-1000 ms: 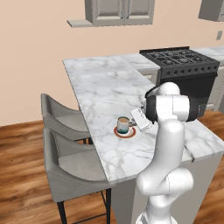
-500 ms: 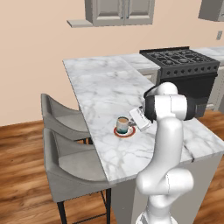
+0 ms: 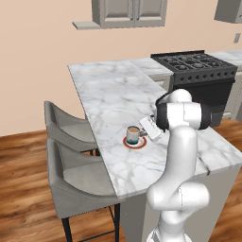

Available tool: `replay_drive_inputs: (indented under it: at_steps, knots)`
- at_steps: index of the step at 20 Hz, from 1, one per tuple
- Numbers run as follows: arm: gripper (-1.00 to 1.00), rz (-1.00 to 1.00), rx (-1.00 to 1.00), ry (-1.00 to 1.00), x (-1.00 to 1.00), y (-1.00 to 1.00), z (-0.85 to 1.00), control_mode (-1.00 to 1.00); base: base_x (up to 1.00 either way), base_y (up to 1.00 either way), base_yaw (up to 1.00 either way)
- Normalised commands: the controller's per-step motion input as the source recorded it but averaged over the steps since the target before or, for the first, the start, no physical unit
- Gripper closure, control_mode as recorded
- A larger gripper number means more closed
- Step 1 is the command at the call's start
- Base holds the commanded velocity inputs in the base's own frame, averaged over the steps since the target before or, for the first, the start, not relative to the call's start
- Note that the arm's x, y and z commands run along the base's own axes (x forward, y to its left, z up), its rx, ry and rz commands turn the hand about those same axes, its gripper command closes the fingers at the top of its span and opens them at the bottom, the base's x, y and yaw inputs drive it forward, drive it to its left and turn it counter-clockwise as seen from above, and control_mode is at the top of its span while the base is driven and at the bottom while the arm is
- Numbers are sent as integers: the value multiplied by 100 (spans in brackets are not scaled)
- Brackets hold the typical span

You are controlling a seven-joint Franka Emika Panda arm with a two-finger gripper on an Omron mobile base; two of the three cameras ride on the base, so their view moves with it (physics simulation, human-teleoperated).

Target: Pick the cup of tea, navigate to the dining table, and place it on the saucer.

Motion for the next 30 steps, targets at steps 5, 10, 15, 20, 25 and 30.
replay_drive_inputs:
  at_steps: [5, 10, 15, 20, 25, 30]
  knots:
    - [100, 0, 0, 0, -10, -11, 0, -100, 0, 0, 0]
    - [100, 0, 0, 0, -7, -9, 0, -100, 0, 0, 0]
    - [100, 0, 0, 0, -3, -4, -5, -100, 0, 0, 0]
    - [-100, 0, 0, 0, -1, 0, -6, -100, 0, 0, 0]
    - [-100, 0, 0, 0, -4, 0, 0, -100, 0, 0, 0]
    - [-100, -1, 0, -4, -20, 0, 16, -100, 0, 0, 0]
